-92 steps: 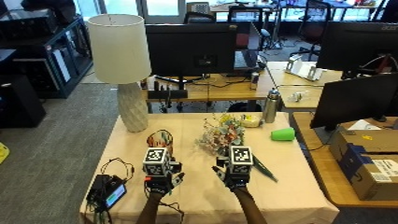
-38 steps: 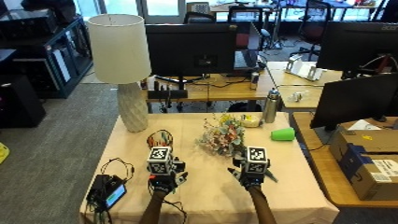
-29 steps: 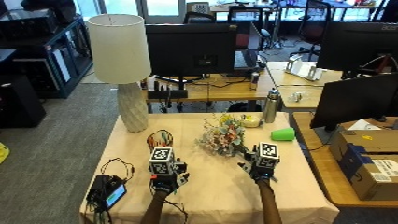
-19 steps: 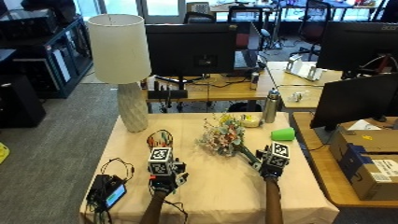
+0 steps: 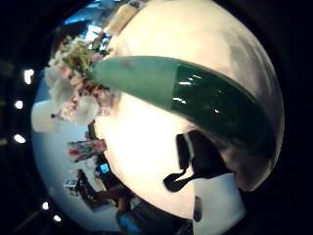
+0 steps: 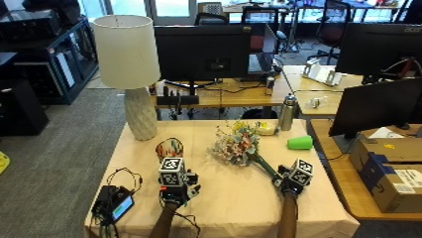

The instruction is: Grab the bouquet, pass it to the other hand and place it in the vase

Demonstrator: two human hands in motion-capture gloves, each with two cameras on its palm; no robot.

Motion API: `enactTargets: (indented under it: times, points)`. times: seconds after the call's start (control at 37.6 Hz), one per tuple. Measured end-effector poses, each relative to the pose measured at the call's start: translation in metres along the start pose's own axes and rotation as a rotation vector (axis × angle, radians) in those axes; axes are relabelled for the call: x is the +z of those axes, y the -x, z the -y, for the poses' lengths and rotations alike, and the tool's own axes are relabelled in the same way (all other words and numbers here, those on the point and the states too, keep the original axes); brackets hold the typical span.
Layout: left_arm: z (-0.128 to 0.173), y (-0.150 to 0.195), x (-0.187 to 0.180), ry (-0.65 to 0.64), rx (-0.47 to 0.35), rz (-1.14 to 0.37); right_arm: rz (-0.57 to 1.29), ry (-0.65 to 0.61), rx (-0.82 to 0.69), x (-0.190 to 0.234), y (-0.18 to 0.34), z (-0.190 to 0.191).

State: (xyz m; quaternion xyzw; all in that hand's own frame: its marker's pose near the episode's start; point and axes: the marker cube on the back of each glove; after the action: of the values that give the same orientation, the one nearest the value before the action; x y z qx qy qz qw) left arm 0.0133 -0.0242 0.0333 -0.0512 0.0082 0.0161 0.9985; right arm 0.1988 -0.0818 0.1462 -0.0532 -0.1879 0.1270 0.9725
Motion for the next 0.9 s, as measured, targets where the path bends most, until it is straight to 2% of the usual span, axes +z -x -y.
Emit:
enactTargets:
  times: [0.21,0.35,0.48,0.56,0.69,0.83,0.9]
  points:
    - [-0.004,0.001,-0.003,0.004,0.003,-0.011,-0.131,-0.206,0.107,-0.007,-0.008,0.014]
    - [0.003,0.002,0.003,0.0,0.008,-0.019,-0.184,-0.208,0.117,-0.012,-0.005,0.011]
    - [-0.007,-0.002,-0.004,0.016,0.014,-0.02,-0.187,-0.226,0.099,-0.012,0.001,0.013]
    - [-0.008,-0.002,-0.004,0.02,0.019,-0.025,-0.26,-0.212,0.127,-0.011,-0.003,0.006]
    - [0.005,0.006,0.009,0.034,-0.001,-0.015,-0.36,-0.279,0.166,-0.013,-0.015,0.008]
    - [0.011,0.01,0.013,0.021,-0.002,-0.019,-0.329,-0.248,0.177,-0.01,-0.012,0.004]
    - [0.002,0.006,0.005,0.025,0.0,-0.028,-0.294,-0.266,0.162,-0.009,-0.008,0.005]
